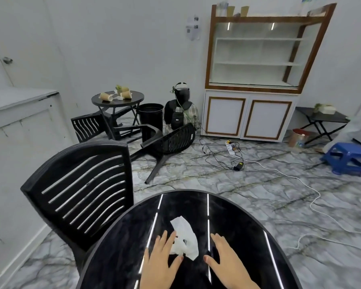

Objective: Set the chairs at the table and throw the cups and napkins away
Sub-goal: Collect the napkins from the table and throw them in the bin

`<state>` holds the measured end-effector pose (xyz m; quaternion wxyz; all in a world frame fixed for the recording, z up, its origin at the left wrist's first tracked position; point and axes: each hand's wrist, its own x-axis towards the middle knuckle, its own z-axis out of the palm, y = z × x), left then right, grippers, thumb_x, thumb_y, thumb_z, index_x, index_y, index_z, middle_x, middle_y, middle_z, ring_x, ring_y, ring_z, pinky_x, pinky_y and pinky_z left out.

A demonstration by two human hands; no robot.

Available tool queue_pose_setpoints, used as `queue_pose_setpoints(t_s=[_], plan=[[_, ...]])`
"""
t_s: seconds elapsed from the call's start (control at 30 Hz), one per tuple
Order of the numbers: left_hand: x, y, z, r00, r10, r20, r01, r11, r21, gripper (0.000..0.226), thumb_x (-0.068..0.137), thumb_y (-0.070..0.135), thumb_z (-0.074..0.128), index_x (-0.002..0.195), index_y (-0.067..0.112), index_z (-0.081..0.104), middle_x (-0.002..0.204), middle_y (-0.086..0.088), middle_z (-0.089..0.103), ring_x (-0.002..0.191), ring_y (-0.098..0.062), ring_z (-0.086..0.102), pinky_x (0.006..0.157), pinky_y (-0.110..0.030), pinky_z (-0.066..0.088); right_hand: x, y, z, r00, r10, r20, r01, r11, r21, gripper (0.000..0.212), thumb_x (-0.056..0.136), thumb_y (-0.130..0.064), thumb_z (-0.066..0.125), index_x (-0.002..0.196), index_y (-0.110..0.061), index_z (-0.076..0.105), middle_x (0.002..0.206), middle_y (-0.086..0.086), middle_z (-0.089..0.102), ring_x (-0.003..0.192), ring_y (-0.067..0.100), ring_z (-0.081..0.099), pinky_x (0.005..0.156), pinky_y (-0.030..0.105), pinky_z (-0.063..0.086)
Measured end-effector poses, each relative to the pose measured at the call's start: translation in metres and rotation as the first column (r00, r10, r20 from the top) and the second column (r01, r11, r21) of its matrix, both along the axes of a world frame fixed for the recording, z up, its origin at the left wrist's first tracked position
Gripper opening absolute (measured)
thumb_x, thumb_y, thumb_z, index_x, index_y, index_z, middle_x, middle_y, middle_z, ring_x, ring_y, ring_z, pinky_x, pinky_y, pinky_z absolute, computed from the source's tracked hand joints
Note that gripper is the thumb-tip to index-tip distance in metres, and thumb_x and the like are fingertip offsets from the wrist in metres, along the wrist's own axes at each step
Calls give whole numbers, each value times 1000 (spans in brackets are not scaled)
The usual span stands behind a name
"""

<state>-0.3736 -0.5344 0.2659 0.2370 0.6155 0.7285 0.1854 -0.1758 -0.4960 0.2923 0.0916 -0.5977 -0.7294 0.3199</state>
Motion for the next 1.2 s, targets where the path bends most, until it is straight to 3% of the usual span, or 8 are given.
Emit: queue_pose_setpoints(t_s=[0.43, 0.5, 0.57, 0.63, 0.73, 0.8, 0.9, 1.2], plan=[[5, 42, -45, 988, -22, -153, 26, 999, 22, 70, 88, 62, 30, 132, 50, -24, 152, 15, -21, 136, -10, -28, 113, -43, -17, -30, 37, -42, 1000, -11, 1, 11, 1000, 5, 69, 94, -48, 44, 149, -27, 8, 160, -8, 4, 146, 8, -3, 119, 33, 3], [3, 42, -44, 973, -24, -232, 47, 994, 96, 59, 89, 62, 20, 144, 44, 4, 158, 7, 11, 142, -12, -20, 114, -40, -19, -36, 40, -47, 1000, -2, 0, 2, 1000, 19, 69, 94, -49, 43, 149, -27, 8, 160, -8, 4, 146, 7, -3, 119, 32, 2], [-4, 39, -39, 973, -19, -230, 45, 993, 107, 58, 94, 55, 11, 133, 33, 48, 142, 2, 49, 144, -8, -15, 113, -35, -18, -42, 43, -50, 1000, 9, 9, -9, 999, 34, 68, 94, -50, 41, 149, -27, 8, 160, -9, 4, 146, 7, -3, 118, 31, 1], [-12, 37, -35, 975, -8, -224, 34, 993, 111, 72, 95, 51, -4, 124, 30, 59, 133, 2, 57, 142, -4, -20, 113, -33, -18, -48, 46, -52, 999, 24, 21, -25, 999, 46, 67, 94, -51, 39, 149, -26, 9, 160, -8, 4, 147, 8, -3, 118, 31, 2], [-27, 38, -44, 965, 57, -257, -32, 994, 103, 81, 80, 62, -23, 144, 40, 24, 156, 7, 25, 144, -10, -16, 116, -40, -14, -60, 52, -52, 999, 46, 26, -47, 998, 52, 66, 95, -48, 40, 149, -27, 9, 160, -7, 5, 147, 10, -2, 119, 33, 2], [-40, 37, -45, 971, 81, -226, -84, 996, -5, 61, 86, 58, -8, 144, 44, -2, 159, 13, -1, 145, -13, -13, 117, -46, -9, -68, 56, -51, 999, 49, 17, -50, 997, 59, 67, 94, -46, 43, 149, -27, 10, 160, -8, 5, 147, 10, -1, 119, 33, 2], [-58, 35, -42, 969, 141, -203, -153, 987, -44, 51, 99, 44, 20, 143, 43, -6, 158, 16, -5, 146, -12, -12, 117, -46, -9, -80, 60, -54, 997, 68, 23, -70, 992, 105, 71, 93, -48, 44, 149, -28, 6, 160, -9, 3, 147, 10, -3, 119, 34, 0], [-81, 25, -45, 991, 95, -93, -101, 993, -64, 50, 100, 42, 25, 140, 50, -2, 157, 22, -3, 143, -3, -13, 118, -41, -7, -102, 51, -73, 991, 72, 114, -93, 978, 189, 61, 98, -44, 32, 149, -25, 5, 159, -12, -4, 145, 6, -9, 115, 28, -9]])
